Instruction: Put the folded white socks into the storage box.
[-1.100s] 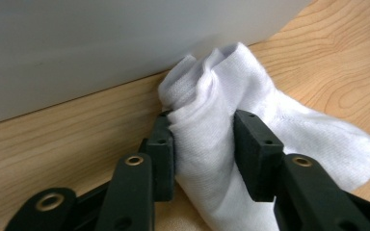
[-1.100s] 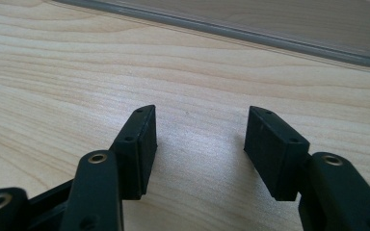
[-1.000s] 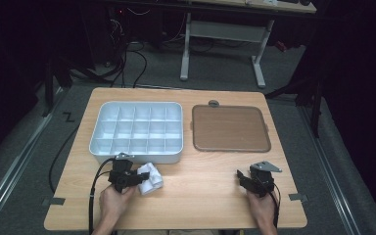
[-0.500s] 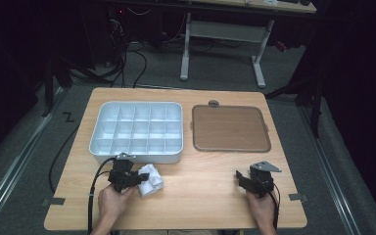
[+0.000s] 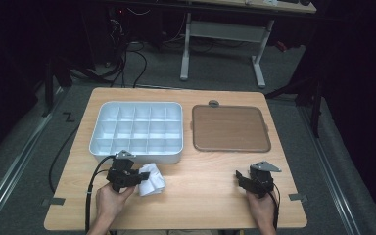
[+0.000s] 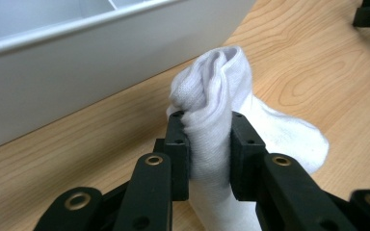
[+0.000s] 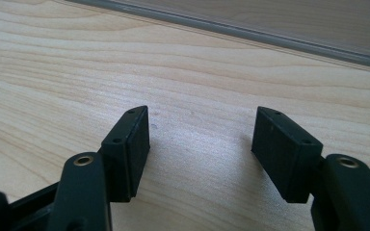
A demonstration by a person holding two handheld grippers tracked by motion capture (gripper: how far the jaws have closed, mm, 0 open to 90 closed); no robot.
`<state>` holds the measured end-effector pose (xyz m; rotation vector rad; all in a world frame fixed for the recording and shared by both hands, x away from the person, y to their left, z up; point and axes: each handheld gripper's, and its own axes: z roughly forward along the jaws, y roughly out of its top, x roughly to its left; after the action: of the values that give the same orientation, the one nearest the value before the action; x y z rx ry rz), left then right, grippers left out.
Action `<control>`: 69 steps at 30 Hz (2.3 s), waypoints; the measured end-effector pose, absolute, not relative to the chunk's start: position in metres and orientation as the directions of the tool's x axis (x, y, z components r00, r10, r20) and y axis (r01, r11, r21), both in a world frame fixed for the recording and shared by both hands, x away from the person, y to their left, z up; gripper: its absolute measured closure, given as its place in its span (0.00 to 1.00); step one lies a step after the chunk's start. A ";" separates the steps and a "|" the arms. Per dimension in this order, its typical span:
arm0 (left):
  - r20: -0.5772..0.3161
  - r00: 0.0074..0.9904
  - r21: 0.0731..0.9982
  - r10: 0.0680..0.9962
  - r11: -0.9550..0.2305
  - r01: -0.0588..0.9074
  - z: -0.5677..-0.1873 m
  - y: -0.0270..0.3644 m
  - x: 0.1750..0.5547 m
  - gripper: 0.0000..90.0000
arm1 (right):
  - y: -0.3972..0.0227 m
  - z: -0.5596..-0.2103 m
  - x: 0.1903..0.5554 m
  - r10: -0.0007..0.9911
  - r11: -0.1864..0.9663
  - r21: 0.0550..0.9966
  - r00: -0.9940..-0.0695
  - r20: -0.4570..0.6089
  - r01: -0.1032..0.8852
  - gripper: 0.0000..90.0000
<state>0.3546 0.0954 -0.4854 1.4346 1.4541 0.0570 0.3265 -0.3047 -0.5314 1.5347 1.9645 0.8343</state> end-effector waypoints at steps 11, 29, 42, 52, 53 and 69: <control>-0.610 0.286 0.662 0.739 0.276 0.697 -0.474 0.098 0.352 0.82 | -0.305 -0.531 0.327 0.971 0.178 0.730 -0.237 -0.022 0.660 0.43; -0.623 0.314 0.659 0.717 0.264 0.705 -0.457 0.097 0.354 0.82 | -0.305 -0.531 0.327 0.971 0.179 0.730 -0.239 -0.022 0.659 0.43; -0.624 0.346 0.665 0.701 0.244 0.706 -0.440 0.094 0.358 0.82 | -0.304 -0.531 0.326 0.972 0.175 0.729 -0.235 -0.019 0.662 0.42; -0.630 0.365 0.671 0.686 0.243 0.700 -0.426 0.096 0.363 0.82 | -0.304 -0.531 0.326 0.971 0.178 0.729 -0.238 -0.022 0.661 0.42; -0.631 0.366 0.671 0.684 0.246 0.699 -0.424 0.095 0.364 0.82 | -0.304 -0.531 0.326 0.971 0.178 0.729 -0.237 -0.022 0.661 0.42; -0.651 0.375 0.662 0.660 0.252 0.706 -0.402 0.095 0.387 0.82 | -0.304 -0.531 0.326 0.971 0.177 0.728 -0.238 -0.020 0.662 0.42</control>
<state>0.3867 0.0948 -0.4022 1.4405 1.3168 -0.0476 0.3261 -0.3041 -0.5313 1.5321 1.9710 0.8338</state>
